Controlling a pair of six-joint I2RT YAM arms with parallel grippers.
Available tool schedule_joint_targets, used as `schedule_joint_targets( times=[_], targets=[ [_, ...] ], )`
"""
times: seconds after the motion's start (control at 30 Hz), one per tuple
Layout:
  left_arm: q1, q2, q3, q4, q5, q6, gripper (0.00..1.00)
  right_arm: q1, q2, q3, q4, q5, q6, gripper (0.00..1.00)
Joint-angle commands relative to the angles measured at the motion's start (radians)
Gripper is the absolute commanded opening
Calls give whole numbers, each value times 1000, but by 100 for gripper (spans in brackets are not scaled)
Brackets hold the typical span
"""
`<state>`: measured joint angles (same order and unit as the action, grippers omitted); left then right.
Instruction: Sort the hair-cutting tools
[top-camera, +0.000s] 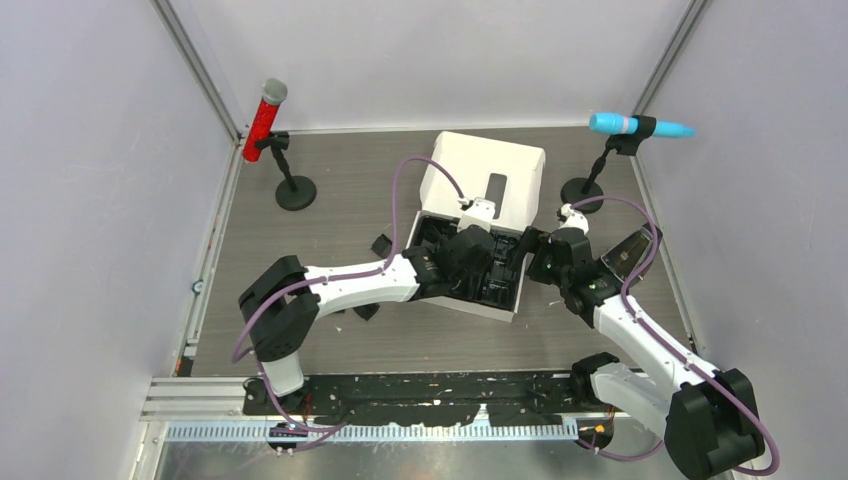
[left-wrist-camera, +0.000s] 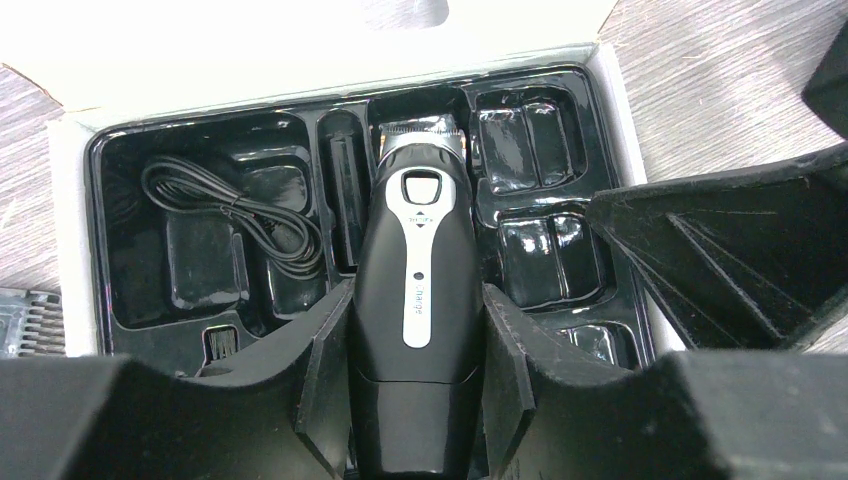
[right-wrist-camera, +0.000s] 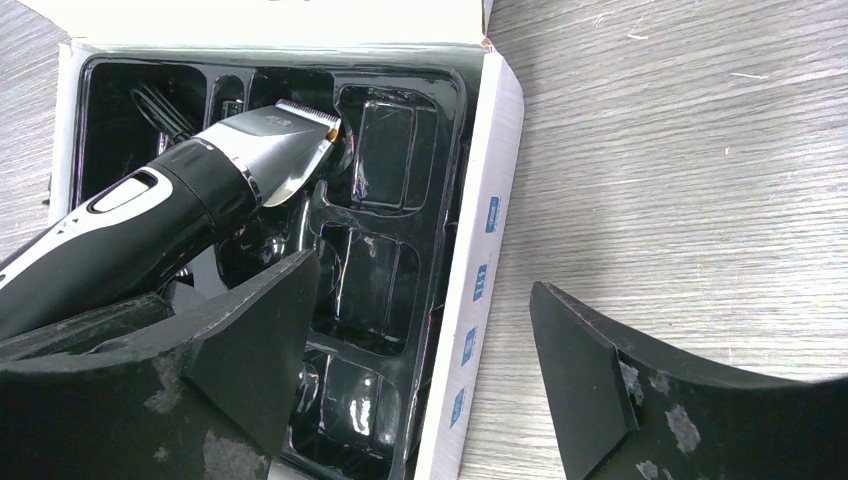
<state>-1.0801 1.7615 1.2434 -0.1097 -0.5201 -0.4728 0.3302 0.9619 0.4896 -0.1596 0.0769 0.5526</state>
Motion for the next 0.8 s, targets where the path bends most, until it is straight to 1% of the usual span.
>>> schedule_joint_targets(
  times=[0.0,0.1,0.23,0.37,0.47,0.6,0.77],
  targets=[
    [-3,6,38,32,-48,-16,1,2,-8,3,15,0,-1,87],
    [-2,24,36,54,-52,-22,1,3,-11,1,15,2,-1,87],
    [-4,40,33,67,-93,-44,1,3,-17,0,15,3,0,87],
    [-7,55,31,60,-132,-86,6,3,-12,0,19,-2,0,87],
    [-10,58,29,50,-137,-100,15,3,-10,1,20,-7,1,87],
    [-13,35,29,16,-133,-106,33,3,-15,0,20,-5,-1,87],
    [-14,-13,28,-31,-107,-115,49,3,-12,4,20,-12,-2,87]
  ],
)
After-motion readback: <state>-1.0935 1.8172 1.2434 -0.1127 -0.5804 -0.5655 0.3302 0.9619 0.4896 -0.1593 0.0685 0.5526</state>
